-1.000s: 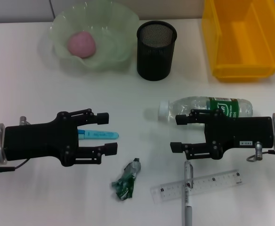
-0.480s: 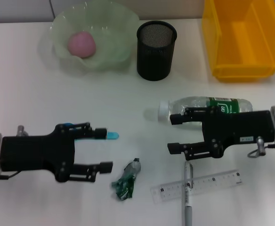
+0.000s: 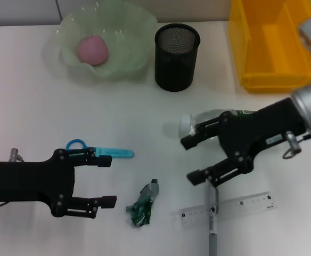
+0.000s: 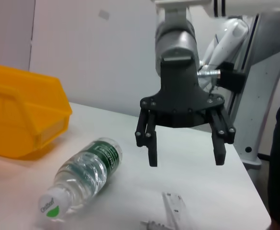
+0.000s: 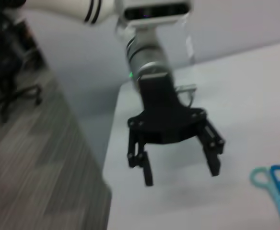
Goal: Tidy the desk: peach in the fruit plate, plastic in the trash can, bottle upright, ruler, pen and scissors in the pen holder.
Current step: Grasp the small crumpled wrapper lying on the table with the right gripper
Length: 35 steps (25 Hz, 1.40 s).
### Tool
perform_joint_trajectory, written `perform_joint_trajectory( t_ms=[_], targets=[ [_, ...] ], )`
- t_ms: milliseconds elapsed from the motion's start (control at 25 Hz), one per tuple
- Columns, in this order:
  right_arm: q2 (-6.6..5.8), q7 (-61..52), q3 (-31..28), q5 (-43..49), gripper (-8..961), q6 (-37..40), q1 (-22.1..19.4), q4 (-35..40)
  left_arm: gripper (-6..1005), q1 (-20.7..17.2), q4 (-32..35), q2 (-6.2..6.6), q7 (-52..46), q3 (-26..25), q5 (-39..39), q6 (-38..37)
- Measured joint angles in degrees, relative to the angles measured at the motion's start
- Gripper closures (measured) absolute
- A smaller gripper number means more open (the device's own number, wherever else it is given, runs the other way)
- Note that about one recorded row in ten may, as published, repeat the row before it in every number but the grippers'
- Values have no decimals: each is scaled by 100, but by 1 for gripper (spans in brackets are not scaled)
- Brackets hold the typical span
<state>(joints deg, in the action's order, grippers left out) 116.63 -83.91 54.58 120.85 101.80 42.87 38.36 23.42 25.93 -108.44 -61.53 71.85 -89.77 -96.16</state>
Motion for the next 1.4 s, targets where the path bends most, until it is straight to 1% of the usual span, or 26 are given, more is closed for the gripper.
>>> perform_joint_trajectory(
  t_ms=[40,80,120,160,240,320,440,560,1160,1280,1320,1360,1400],
  targets=[
    [53,-91,54,322,185,51,296,-20,168,0,0,0,0,0,0,0],
    [53,-91,54,322,185,51,296,-20,168,1,0,5,2,-32,-81,0],
    [122,-153,223,518,185,46,528,-18,168,4,0,6,23,-43,-130,0],
    [122,-153,223,518,185,46,528,-18,168,7,0,7,39,-47,-153,2],
    [187,-215,447,598,185,1,693,2,168,17,0,7,59,-52,-210,24],
    [244,-289,855,620,185,-135,911,31,168,32,0,-2,69,-103,-320,66],
    [256,-301,1013,611,185,-242,979,45,168,59,-1,-23,71,-274,-523,81],
    [265,-302,1097,588,185,-344,1011,94,168,62,-1,-30,66,-328,-546,92],
    [297,-305,1263,577,185,-505,1091,66,168,66,-1,-26,-3,-347,-558,98],
    [308,-306,1439,509,185,-560,1108,50,168,66,-1,-32,-4,-347,-559,98],
    [309,-307,1703,369,185,-721,1119,10,168,66,-1,-38,-5,-347,-559,98],
    [309,-307,1703,369,185,-721,1119,10,168,66,-1,-38,-5,-347,-559,98],
    [309,-307,1845,280,185,-813,1119,-7,168,66,-1,-38,-5,-347,-559,98]
  ],
)
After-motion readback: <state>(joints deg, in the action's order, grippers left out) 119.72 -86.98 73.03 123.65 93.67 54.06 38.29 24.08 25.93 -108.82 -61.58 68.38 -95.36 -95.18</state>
